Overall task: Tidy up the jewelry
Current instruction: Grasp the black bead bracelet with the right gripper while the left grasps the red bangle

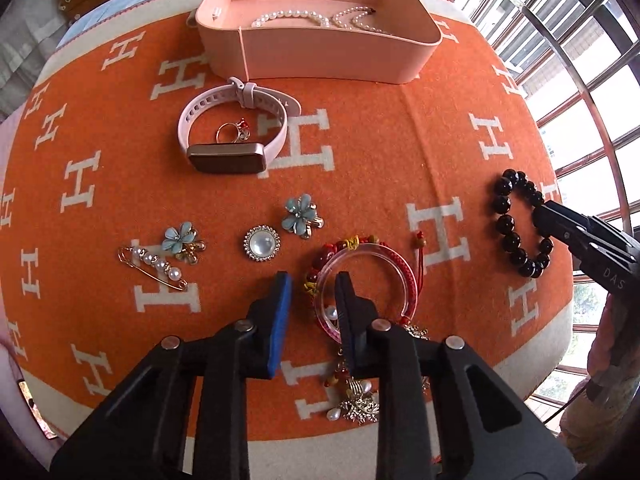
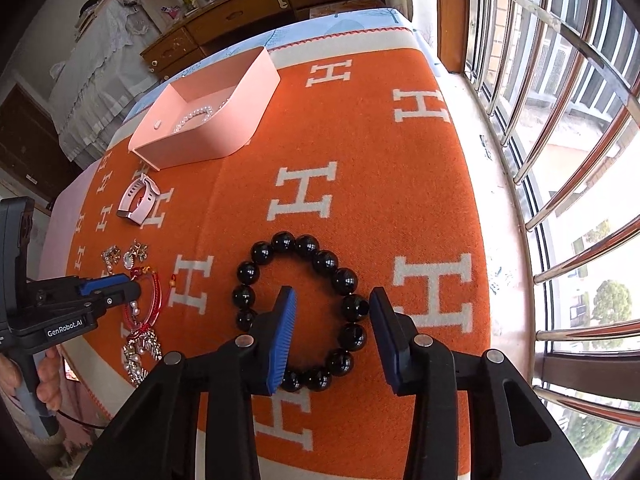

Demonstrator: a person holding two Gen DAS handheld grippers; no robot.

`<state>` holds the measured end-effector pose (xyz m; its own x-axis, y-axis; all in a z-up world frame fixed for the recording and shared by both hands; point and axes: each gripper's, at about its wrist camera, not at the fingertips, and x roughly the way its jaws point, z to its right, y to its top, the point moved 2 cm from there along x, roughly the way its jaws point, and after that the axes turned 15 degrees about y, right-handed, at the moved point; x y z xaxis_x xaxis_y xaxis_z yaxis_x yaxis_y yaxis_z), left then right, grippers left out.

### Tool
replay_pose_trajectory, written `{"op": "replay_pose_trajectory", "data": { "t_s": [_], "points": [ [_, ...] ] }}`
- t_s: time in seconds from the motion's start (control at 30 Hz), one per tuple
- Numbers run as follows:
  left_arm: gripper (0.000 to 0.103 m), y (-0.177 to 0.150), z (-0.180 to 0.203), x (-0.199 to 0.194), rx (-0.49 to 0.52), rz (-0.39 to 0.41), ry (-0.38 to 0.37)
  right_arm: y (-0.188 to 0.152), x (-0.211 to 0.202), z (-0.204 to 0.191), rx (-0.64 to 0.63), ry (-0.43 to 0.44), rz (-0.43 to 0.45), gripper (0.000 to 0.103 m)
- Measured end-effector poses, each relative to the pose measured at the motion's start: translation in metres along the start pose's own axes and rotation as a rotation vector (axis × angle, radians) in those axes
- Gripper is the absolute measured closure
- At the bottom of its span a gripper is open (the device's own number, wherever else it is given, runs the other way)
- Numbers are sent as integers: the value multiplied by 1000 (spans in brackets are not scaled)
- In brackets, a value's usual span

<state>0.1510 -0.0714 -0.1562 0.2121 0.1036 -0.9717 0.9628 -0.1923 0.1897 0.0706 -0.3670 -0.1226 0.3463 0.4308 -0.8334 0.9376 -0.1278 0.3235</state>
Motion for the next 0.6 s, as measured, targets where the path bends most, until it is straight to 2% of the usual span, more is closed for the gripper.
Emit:
{"op": "replay_pose_trajectory", "data": {
  "t_s": [0.07, 0.2, 0.27, 0.6],
  "points": [
    [93, -1, 2, 0, 5, 1, -2, -1, 3, 1, -4, -4, -3, 68],
    [94, -4, 7, -3, -8, 12, -14, -1, 6, -2, -29, -24, 2, 72],
    [95, -4, 5, -4, -22, 19, -19, -1, 8, -2, -39, -42, 6, 87],
    [95, -8, -13, -28, -62, 85, -39, 1, -9, -4, 5, 17, 57, 88]
  ]
}}
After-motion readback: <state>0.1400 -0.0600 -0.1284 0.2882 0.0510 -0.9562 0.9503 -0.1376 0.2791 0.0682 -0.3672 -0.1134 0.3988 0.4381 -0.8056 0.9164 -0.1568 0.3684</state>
